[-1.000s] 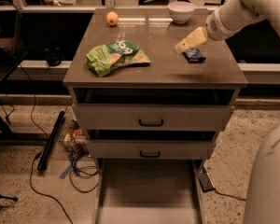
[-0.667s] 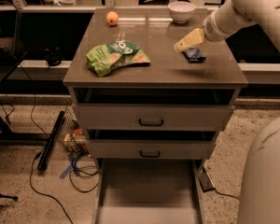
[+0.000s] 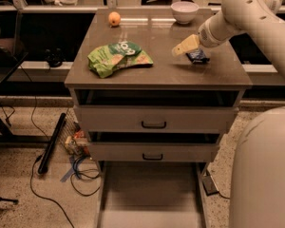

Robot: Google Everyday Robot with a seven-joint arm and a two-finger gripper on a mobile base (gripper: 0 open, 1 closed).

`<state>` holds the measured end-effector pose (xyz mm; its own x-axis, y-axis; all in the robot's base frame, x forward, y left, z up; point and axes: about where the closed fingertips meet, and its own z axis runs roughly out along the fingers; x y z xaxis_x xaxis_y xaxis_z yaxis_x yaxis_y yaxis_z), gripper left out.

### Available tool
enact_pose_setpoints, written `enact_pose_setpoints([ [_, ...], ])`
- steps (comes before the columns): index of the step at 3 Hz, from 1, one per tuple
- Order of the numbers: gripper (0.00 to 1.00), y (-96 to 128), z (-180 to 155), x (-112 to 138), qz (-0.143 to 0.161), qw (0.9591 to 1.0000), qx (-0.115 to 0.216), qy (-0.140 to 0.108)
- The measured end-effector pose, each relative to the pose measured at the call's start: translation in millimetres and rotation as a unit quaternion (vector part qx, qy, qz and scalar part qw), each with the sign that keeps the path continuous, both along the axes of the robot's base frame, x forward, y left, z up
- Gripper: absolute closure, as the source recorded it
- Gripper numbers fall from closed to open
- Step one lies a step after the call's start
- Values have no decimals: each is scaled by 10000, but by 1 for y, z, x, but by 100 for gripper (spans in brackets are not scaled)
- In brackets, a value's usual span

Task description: Place rxbar blueberry into bottom drawer

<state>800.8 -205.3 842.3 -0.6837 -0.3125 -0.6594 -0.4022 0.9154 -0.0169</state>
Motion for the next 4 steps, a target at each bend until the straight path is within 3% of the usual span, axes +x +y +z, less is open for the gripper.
enact_pose_setpoints([
  [1, 0, 3, -16, 6, -33, 10000, 9, 90],
  [2, 18, 4, -28, 9, -63, 9998, -2, 168],
  [3, 49, 4, -23, 5, 30, 9999, 17, 126],
  [4, 72, 10, -8, -3, 206, 9998, 62, 6],
])
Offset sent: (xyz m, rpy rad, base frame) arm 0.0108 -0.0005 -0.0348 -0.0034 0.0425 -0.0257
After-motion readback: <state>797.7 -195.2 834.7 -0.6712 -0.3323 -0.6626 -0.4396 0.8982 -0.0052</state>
